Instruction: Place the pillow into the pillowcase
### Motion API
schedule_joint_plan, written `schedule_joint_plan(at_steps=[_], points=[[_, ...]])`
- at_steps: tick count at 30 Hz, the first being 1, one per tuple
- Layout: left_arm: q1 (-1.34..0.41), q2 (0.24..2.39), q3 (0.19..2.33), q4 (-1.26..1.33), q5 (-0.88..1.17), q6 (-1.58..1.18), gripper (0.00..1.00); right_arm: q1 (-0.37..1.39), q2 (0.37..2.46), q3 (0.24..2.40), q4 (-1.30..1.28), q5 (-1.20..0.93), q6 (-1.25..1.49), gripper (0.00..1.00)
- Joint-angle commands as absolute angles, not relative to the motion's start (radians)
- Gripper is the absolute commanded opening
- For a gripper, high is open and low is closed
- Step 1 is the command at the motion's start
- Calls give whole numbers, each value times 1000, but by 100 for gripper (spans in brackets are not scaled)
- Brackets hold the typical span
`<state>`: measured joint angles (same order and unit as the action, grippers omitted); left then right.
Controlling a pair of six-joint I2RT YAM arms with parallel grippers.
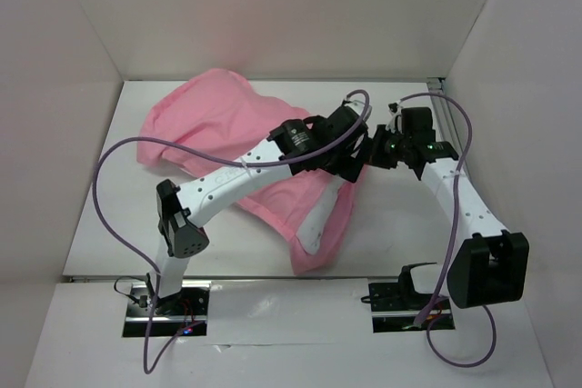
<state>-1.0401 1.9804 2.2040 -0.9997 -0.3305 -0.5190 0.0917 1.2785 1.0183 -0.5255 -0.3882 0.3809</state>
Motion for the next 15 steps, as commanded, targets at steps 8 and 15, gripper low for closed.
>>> schedule_joint_plan(at_steps=[8,15], points=[[-938,2210,2171,-849,-384,-515,0,81,1160,1012,-534,-344,431,0],[-861,2132,1889,-796,-161,-489,0,28,1172,1124,-454,-219,511,0]])
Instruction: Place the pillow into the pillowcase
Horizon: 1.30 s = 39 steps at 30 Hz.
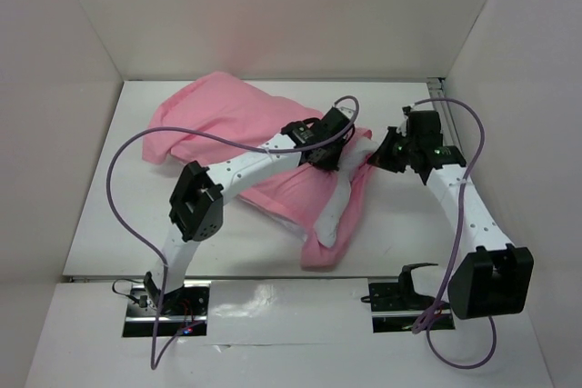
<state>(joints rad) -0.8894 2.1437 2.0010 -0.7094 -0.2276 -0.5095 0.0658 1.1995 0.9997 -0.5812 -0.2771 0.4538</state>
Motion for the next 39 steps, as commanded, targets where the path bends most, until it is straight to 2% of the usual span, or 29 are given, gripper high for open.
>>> schedule_joint_plan(at_steps=[1,6,11,13,19,24,27,32,39], points=[[-848,2106,1858,-796,-143,-468,0,28,1213,1146,-440,-204,521,0],[-838,2060,1708,-796,-66,-428,0,-12,1285,1222,-237,-204,601,0],[-838,2097,1684,-807,-20,-397,0,-31,1243,1284,-80,-213,672,0],[-838,2117,1684,-818,-20,-397,0,-31,1215,1284,32,-271,672,0],[-838,2181,1717,-839,-20,-406,0,-31,1131,1307,152,-518,684,0],[-838,2226,1717,-828,3,-407,0,-31,1045,1357,109,-508,634,0],[-828,2249,1707,-810,14,-407,0,-31,1069,1420,98,-601,633,0],[-785,2267,1721,-787,75,-443,0,-31,1069,1407,149,-713,678,0],[-729,2286,1815,-787,75,-498,0,-31,1005,1398,-49,-876,588,0]])
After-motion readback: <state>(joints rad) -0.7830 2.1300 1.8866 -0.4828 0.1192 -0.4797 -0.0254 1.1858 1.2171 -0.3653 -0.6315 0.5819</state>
